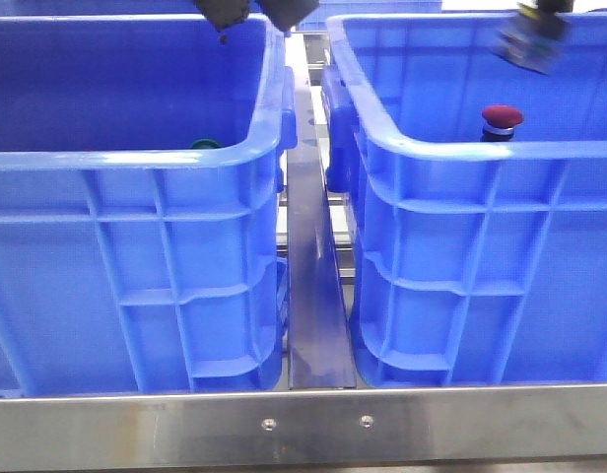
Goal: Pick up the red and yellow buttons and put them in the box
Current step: 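Grasp the yellow button's cap with the right gripper and release left, then place the yellow button beside the red one and open the right gripper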
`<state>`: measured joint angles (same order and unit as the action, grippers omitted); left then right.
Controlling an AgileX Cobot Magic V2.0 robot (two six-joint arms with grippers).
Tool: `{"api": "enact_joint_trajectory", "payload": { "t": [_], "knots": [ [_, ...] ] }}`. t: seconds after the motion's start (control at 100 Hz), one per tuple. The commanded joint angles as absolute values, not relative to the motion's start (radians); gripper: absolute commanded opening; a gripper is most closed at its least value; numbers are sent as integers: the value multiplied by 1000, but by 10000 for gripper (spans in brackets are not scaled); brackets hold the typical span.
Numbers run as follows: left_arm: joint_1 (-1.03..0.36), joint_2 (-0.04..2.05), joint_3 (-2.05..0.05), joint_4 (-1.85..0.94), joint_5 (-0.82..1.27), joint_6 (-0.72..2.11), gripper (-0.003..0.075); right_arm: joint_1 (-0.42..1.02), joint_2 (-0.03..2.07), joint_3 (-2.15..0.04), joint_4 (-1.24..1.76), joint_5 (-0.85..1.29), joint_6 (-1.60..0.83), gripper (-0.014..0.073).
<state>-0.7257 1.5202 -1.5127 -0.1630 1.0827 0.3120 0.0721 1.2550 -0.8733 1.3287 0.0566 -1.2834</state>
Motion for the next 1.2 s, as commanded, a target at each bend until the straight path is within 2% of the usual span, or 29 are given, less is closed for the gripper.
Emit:
{"api": "enact_joint_trajectory", "payload": {
  "t": [0.0,0.16,0.59,1.0,1.07,1.19],
  "knots": [
    [-733,1477,-1538,-187,1051,313,482,66,1249,-894,1350,-88,-1332,266],
    [-733,1477,-1538,-187,1055,313,482,66,1320,-894,1350,-233,-1332,266],
    [-733,1477,-1538,-191,1059,313,482,66,1597,-1043,1324,-376,-1333,266],
    [-733,1477,-1538,-195,1059,313,482,66,1733,-1097,1288,-386,-1333,271],
    [-733,1477,-1538,-196,1061,313,482,66,1733,-1097,1288,-386,-1333,318],
    [-733,1477,-1538,-198,1062,313,482,66,1732,-1097,1290,-390,-1333,475]
  ]
}}
